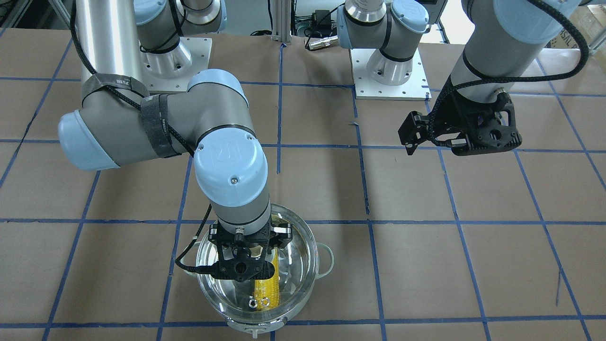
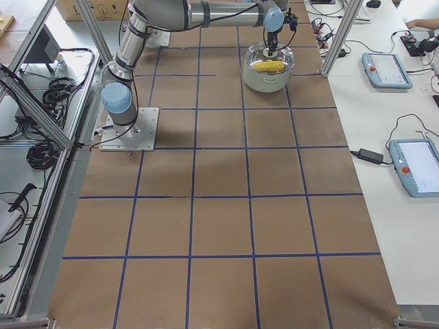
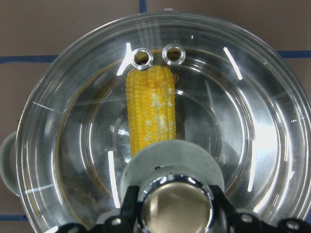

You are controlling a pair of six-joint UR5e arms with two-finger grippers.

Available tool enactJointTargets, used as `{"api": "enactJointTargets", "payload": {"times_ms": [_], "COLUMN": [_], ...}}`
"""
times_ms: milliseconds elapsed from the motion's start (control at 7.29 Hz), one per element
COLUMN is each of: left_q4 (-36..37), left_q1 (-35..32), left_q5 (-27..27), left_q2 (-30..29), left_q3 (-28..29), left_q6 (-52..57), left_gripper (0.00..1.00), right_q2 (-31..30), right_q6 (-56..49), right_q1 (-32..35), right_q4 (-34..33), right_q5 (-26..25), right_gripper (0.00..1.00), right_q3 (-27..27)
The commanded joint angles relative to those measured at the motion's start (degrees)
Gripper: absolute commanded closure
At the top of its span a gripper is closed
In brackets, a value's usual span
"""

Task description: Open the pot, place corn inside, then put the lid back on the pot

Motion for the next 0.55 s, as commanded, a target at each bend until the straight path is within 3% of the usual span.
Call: {"api": "enactJointTargets", "payload": {"times_ms": [0, 275, 412], "left_q4": [0.0, 0.0, 0.0], "left_q1": [0.0, 0.0, 0.0], "left_q5": [0.0, 0.0, 0.1], "left_q2": [0.0, 0.0, 0.1], "left_q3": [-0.1, -0.3, -0.3], "left_q6": [0.0, 0.0, 0.0], "left_gripper": [0.00, 0.00, 0.00], "right_q2": [0.0, 0.0, 0.1], "right_q6": [0.0, 0.1, 0.0], "right_q1": [-0.1, -0.1, -0.2], "right_q4": [0.0, 0.0, -0.2], "right_q5": [-0.2, -0.1, 0.1], "right_gripper": [0.22, 0.05, 0.02], "right_q3": [0.0, 0.0, -0.7]}}
